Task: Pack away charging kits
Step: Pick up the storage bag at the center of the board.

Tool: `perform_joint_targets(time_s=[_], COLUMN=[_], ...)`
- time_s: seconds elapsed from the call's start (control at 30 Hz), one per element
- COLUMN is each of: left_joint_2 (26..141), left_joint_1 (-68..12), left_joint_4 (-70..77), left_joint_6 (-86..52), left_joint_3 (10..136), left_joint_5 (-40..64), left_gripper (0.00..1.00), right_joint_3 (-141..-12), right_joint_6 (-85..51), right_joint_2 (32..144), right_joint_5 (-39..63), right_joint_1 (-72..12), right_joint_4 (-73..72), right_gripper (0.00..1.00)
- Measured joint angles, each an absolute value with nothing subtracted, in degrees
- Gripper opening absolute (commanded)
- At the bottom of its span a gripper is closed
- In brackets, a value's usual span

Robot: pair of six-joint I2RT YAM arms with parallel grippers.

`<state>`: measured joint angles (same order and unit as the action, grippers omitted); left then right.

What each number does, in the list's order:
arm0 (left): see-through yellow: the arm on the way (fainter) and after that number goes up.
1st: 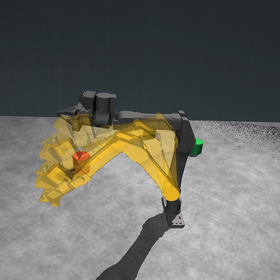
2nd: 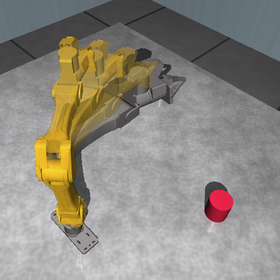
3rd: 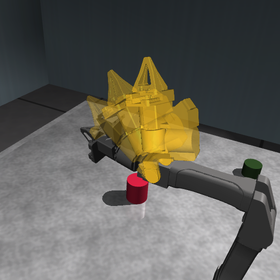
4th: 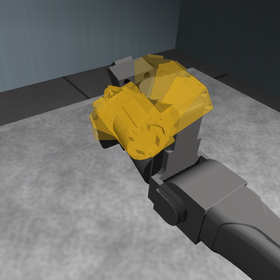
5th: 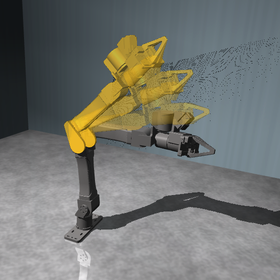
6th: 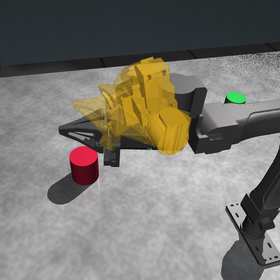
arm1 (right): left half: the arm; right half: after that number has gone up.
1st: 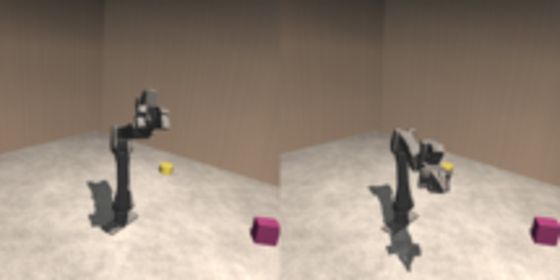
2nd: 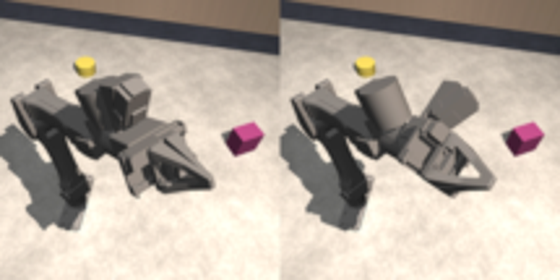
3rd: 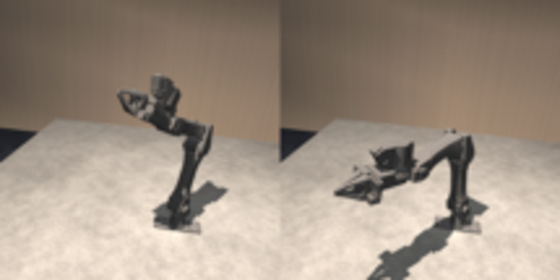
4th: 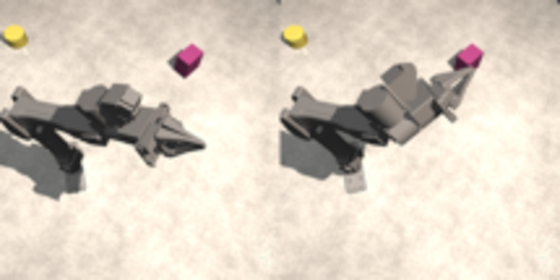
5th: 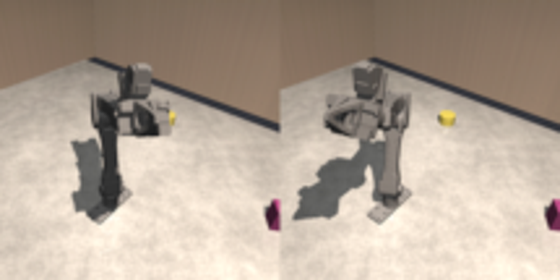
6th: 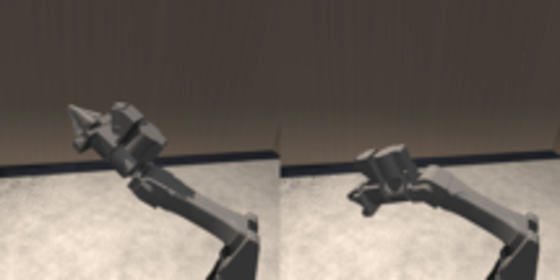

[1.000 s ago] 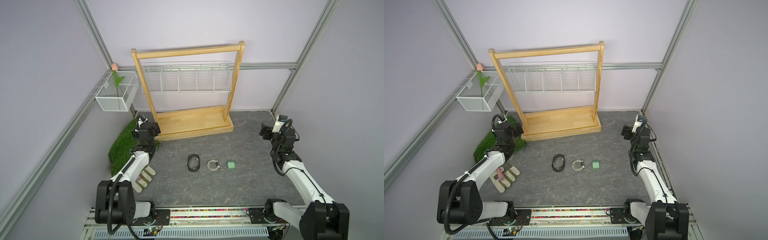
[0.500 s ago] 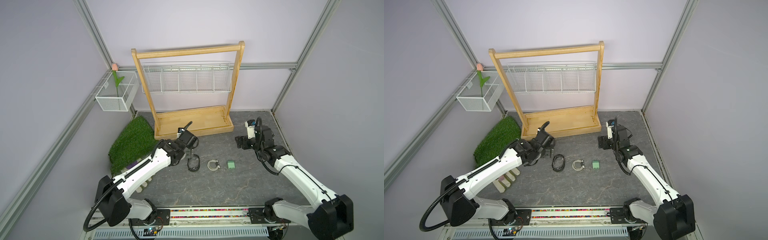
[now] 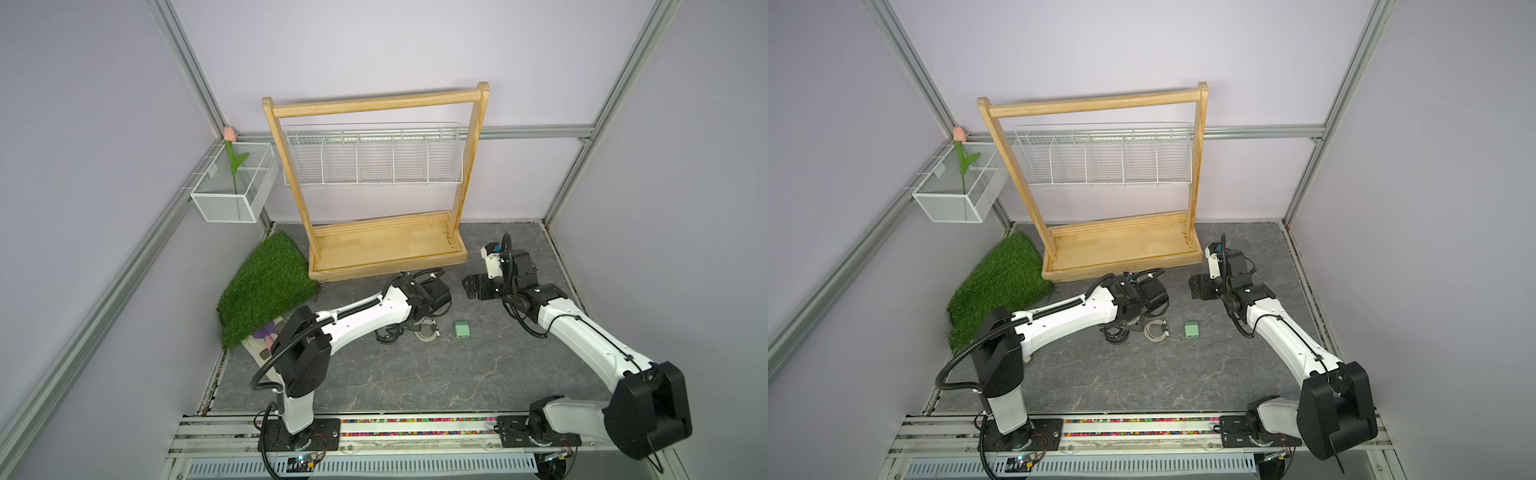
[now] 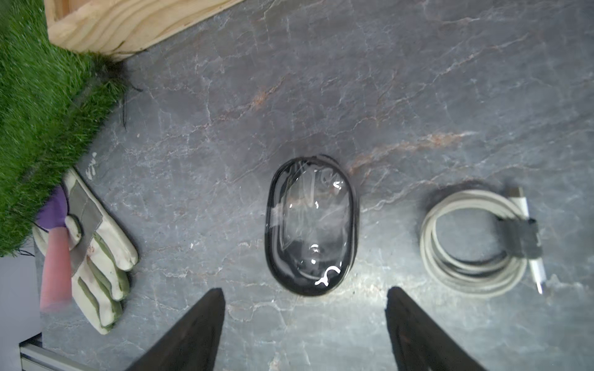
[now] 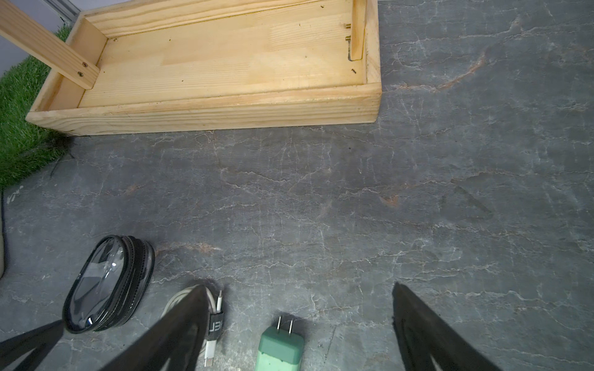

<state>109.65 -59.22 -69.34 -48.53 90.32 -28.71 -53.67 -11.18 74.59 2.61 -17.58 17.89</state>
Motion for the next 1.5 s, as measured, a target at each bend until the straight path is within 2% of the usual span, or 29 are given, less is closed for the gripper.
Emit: perform_joint_targets(time_s=[0.27, 0.53, 0.8, 1.33, 1.37, 1.4, 1.47, 1.5], left_joint_2=[117.7, 119.4, 119.5, 120.3, 120.3, 120.3, 120.3, 120.3], left_joint_1=[-59.2, -59.2, -59.2, -57.6, -57.5, -57.5, -57.5, -57.5], left_joint_4=[-69.9, -70.4, -70.4, -67.7, -67.5, -67.2, -66.6, -66.3], left_joint_6=[-47.7, -47.1, -46.1, -43.7, -43.7, -43.6, -43.3, -43.3], left_joint_3=[93.0, 92.8, 92.6, 90.0, 89.7, 89.4, 88.6, 88.2], left_joint_5=[-29.4, -30.8, -31.9, -31.2, -31.2, -31.0, -30.8, -30.8], left_gripper=[0.73, 0.71, 0.65, 0.32, 0.27, 0.27, 0.14, 0.13], right_joint_3=[-52.6, -51.7, -51.3, -49.6, -49.5, -49.4, -49.2, -49.2], right_joint_6=[-12.3, -12.7, -12.7, -13.1, -13.1, -13.1, -13.1, -13.2], right_joint_2=[71.9, 71.5, 71.2, 71.1, 71.1, 71.1, 71.1, 71.1], right_joint_5=[6.6, 9.2, 10.1, 11.4, 11.4, 11.4, 11.4, 11.4], right_joint_1=[-10.3, -10.3, -10.3, -10.3, -10.3, -10.3, -10.3, -10.3], right_joint_4=[18.2, 18.0, 16.9, 16.4, 16.4, 16.4, 16.3, 16.2], right_gripper=[0.91, 0.92, 0.92, 0.92, 0.92, 0.92, 0.92, 0.92])
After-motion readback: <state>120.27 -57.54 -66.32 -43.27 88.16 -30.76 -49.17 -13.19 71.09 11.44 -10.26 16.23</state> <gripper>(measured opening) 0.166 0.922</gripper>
